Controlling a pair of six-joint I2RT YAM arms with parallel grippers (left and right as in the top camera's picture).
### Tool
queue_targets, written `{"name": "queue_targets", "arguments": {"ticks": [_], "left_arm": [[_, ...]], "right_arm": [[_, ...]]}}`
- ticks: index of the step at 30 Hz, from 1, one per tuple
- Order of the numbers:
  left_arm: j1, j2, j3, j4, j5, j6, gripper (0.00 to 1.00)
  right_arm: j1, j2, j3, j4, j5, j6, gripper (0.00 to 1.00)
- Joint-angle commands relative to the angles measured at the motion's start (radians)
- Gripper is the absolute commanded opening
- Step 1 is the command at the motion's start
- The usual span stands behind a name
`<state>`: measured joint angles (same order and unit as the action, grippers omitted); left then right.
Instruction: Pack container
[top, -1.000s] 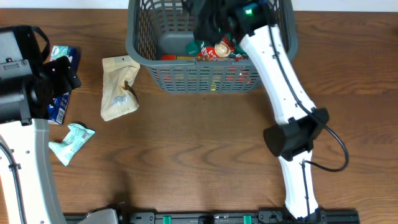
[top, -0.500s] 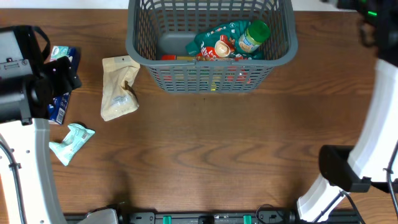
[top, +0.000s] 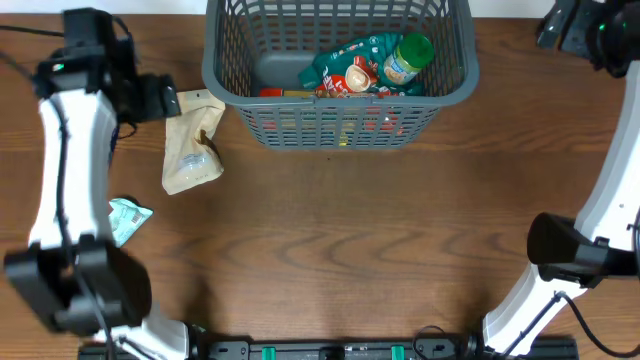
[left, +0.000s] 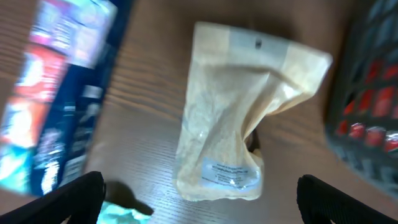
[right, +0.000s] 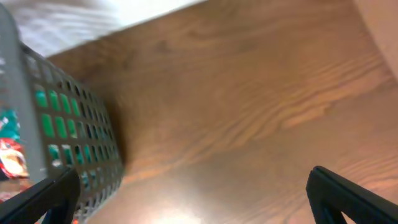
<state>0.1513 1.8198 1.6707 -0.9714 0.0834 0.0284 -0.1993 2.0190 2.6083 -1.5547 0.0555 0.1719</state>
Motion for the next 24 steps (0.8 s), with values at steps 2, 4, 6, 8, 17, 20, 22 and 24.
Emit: {"name": "queue_targets", "arguments": {"ticks": [2,4,6,8,17,20,22,24], "left_arm": [[-0.012,0.096,0.002,-0.003,0.037,0.093,0.99],[-0.019,0.146,0.001,-0.003,0.038,0.102,0.99],[-0.029,0.193,0.001,-0.002,0.041,0.116,0.99],[-0.043,0.231,0.001,-0.002,0.040,0.134,0.99],[-0.092,0.332,0.001,0.029,0.040,0.147,0.99],[-0.091,0.360,0.001,0.037,0.040,0.146,0.99],[-0.091,0.378,0.001,0.040,0.039,0.146,0.99],[-0.091,0.393,0.001,0.043,0.039,0.143,0.99]], "right_arm": [[-0.005,0.011,-0.079,0.024,-0.012,-0.031,0.99],[-0.005,0.011,-0.117,0.040,-0.012,-0.032,0.99],[-0.005,0.011,-0.161,0.060,-0.012,-0.038,0.99],[-0.005,0.011,-0.197,0.079,-0.012,-0.051,0.99],[-0.003,0.011,-0.291,0.126,-0.011,-0.065,0.99],[-0.003,0.011,-0.296,0.124,-0.012,-0.077,0.99],[-0.003,0.011,-0.296,0.122,-0.011,-0.077,0.99],[-0.003,0.011,-0.296,0.122,-0.011,-0.077,0.99]]}}
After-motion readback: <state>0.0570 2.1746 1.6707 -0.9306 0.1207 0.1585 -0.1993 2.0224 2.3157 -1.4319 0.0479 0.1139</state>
